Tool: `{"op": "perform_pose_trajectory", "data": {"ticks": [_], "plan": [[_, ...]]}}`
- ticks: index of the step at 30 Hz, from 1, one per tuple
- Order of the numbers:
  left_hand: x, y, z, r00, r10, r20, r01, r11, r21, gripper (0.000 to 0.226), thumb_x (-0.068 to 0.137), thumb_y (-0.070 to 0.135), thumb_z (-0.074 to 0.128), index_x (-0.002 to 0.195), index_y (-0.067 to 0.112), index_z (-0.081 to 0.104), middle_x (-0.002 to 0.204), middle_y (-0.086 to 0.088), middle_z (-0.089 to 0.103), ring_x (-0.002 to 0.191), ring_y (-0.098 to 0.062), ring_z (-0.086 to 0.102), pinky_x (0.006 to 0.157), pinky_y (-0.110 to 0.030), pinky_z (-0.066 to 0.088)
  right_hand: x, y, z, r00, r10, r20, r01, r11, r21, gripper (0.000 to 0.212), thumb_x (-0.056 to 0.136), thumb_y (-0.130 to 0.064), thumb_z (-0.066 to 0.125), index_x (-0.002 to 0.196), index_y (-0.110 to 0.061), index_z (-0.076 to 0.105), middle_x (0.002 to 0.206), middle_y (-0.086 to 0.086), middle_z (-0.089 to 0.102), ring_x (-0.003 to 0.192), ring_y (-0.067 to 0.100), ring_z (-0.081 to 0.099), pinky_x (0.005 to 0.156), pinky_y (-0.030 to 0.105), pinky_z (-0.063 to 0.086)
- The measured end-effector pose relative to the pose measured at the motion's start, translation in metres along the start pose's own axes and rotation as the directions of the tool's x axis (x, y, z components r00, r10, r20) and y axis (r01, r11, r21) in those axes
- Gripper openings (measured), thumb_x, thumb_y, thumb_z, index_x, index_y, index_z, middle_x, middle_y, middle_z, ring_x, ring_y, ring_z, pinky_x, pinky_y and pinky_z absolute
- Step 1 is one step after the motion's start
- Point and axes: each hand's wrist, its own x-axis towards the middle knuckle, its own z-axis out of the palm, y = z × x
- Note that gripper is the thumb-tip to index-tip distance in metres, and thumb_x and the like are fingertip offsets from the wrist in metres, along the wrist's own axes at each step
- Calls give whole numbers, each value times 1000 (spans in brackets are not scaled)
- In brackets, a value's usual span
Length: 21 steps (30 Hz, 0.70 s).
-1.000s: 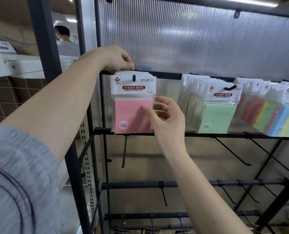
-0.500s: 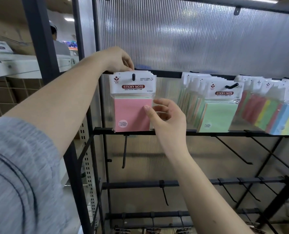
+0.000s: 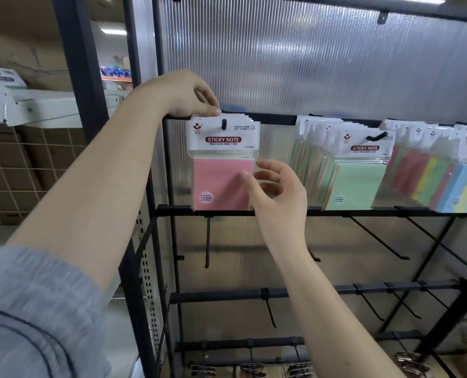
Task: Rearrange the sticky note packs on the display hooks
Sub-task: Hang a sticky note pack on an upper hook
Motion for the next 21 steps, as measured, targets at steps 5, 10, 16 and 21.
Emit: {"op": "perform_pose_trajectory", "data": {"ticks": [5,10,16,21], "plan": [[-16,4,-4,1000,-9,16,9,1000,25,23,85,46,62,104,34,69,102,11,60,98,-11,53,89,-32,41,-5,-1,2,999,-1,-48,0,1000,-10,18,84,-23,72,93,-31,59,89,-5,65,69,-2,56,64,9,46],[-13,7,-1,1000,-3,-14,3,1000,8,15,85,32,67,99,29,72,97,11,64,96,-9,55,79,-28,39,-8,-3,4,998,1,-65,-3,999,-36,17,84,-25,71,95,-29,60,89,-6,66,73,1,58,66,9,47],[-4,7,0,1000,18,-1,-18,999,32,8,84,30,69,90,27,72,84,14,62,87,-10,56,79,-29,41,-6,-4,6,997,2,-72,-6,998,-57,15,84,-24,71,96,-26,61,85,-8,66,70,0,58,64,11,47],[1,4,7,1000,20,13,-20,999,39,17,88,26,64,100,17,71,93,5,62,94,-15,55,84,-30,42,-2,-6,6,999,-2,-40,-1,997,-75,15,85,-22,70,97,-26,61,80,-11,65,66,-4,58,60,8,45]]}}
